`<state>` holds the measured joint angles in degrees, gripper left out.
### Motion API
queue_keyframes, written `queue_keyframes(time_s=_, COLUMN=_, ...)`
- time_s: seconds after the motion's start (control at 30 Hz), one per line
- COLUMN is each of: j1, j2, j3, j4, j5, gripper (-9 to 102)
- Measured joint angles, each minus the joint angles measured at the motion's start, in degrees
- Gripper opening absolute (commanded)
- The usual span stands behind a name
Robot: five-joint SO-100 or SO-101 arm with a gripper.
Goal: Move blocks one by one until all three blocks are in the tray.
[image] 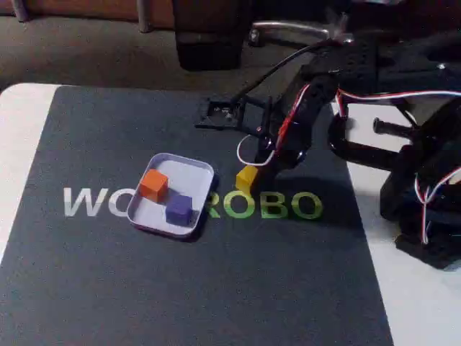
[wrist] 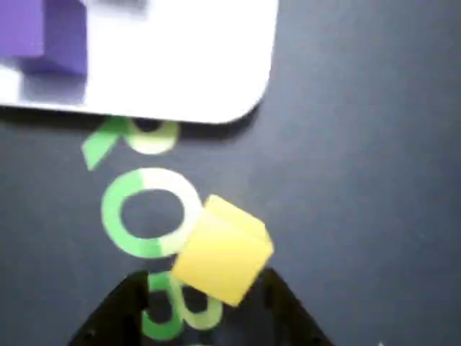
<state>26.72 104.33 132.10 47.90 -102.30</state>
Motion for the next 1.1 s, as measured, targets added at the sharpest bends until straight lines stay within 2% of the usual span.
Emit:
queue_keyframes(time_s=0.13, j1=0.3, j2=-0.2, j3=0.0, j4=-0.4, j5=1.1, gripper=17)
queue_keyframes(time_s=0.27, j1=0.4, j2=-1.4, j3=0.0, j4=-2.0, j5=1.5, gripper=12)
queue_keyframes(time_s=0.33, j1=0.3, j2=-2.3, j3=0.0, j4=-3.0, j5=1.8, gripper=6)
queue_keyframes(time_s=0.43, j1=0.6, j2=-3.6, j3=-0.1, j4=-4.7, j5=2.6, gripper=-8)
queue_keyframes(time_s=0.6, j1=0.7, j2=-5.4, j3=-1.2, j4=-6.9, j5=6.3, gripper=-8)
queue_keyframes(time_s=0.93, j1=-5.4, j2=-6.2, j3=-9.9, j4=-7.2, j5=23.1, gripper=-8)
queue_keyframes(time_s=1.1, j1=-6.2, j2=-5.4, j3=-10.1, j4=-7.4, j5=26.5, gripper=-8)
